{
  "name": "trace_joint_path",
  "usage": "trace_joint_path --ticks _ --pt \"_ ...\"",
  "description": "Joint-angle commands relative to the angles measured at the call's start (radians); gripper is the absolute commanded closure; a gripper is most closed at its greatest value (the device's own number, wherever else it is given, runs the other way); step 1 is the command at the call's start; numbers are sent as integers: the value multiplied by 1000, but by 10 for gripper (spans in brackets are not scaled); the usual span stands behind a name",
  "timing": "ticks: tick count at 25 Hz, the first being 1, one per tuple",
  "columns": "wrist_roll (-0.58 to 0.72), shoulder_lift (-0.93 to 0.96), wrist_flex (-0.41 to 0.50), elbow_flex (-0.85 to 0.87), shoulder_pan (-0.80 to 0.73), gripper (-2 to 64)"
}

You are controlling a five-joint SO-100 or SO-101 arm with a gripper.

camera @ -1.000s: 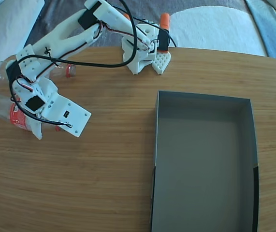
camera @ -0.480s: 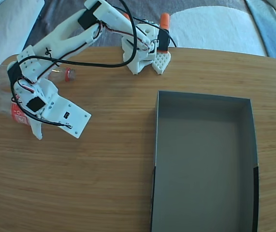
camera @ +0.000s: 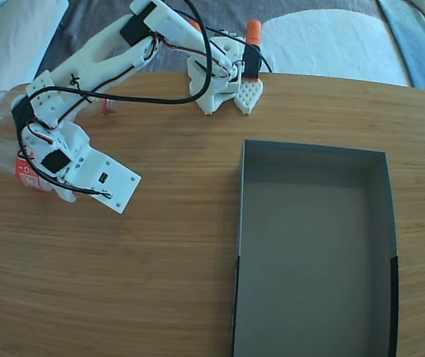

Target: Grasp the bottles and put them in the box.

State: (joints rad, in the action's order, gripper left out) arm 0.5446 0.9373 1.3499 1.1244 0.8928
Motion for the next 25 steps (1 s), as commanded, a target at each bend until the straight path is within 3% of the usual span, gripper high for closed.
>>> trace_joint_path --ticks 1,8,25 --pt "-5 20 -3 -14 5 390" --pt "2 20 -3 -15 3 489" --pt "6 21 -3 -26 -25 491"
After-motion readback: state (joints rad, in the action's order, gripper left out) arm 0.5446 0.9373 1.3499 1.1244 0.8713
